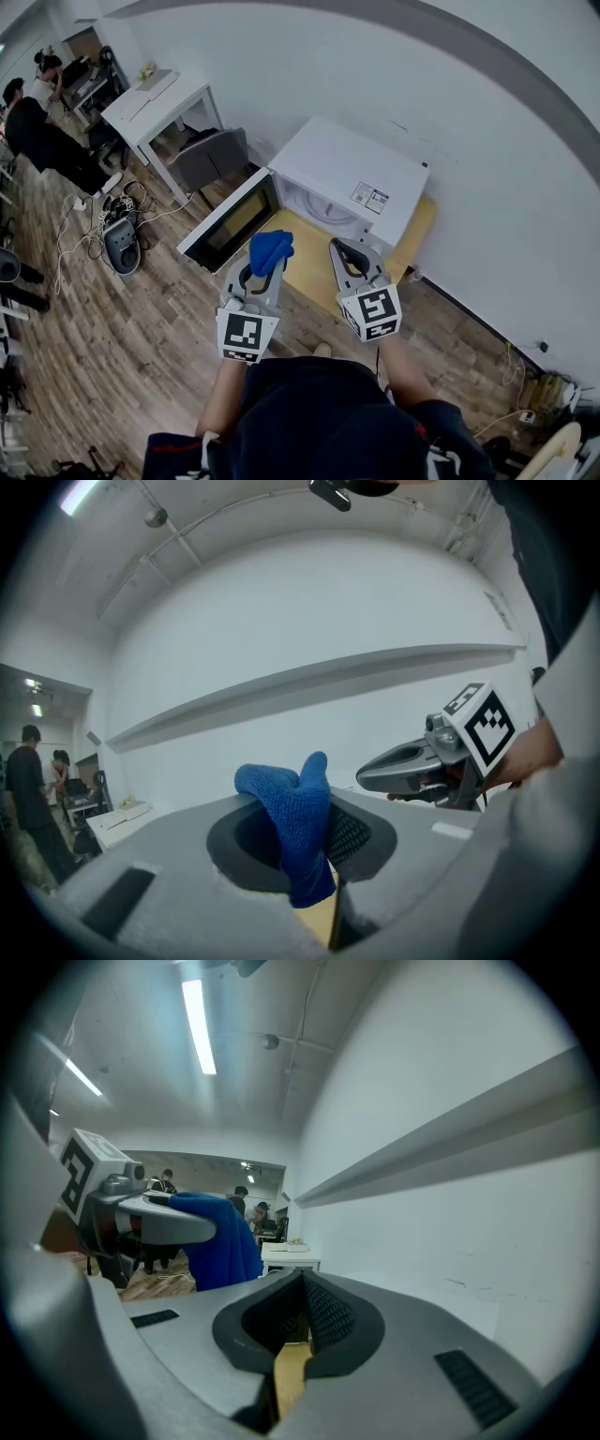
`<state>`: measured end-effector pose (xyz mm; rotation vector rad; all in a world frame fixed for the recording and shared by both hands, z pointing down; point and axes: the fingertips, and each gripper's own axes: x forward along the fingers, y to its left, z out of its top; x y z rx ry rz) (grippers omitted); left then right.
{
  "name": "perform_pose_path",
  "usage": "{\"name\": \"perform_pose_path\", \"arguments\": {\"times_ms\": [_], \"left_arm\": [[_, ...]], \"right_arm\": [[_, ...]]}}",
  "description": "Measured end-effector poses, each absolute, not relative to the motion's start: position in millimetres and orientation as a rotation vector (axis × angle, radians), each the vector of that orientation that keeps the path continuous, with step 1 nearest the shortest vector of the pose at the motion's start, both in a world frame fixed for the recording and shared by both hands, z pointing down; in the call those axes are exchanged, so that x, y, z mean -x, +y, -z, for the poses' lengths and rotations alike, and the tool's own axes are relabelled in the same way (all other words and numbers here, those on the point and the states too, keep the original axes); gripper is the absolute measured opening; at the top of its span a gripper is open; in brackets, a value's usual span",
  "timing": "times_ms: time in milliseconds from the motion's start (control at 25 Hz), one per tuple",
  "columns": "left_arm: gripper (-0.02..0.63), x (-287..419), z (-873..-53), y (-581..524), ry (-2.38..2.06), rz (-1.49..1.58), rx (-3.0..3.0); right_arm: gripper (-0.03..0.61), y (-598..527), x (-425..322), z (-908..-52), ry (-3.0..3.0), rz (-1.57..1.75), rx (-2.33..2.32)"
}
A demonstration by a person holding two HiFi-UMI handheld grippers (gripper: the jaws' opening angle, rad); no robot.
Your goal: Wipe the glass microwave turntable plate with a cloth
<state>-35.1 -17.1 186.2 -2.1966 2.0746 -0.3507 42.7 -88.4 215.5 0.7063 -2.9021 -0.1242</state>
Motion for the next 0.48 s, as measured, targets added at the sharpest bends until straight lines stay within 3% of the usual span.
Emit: {"name": "perform_pose_path", "arguments": {"times_ms": [480], "left_arm": [[0.061, 109, -177, -53, 1.920, 0.358, 2.279]], "right_arm": [[0.006, -118, 22, -205, -2.867, 0.152, -0.908]]}}
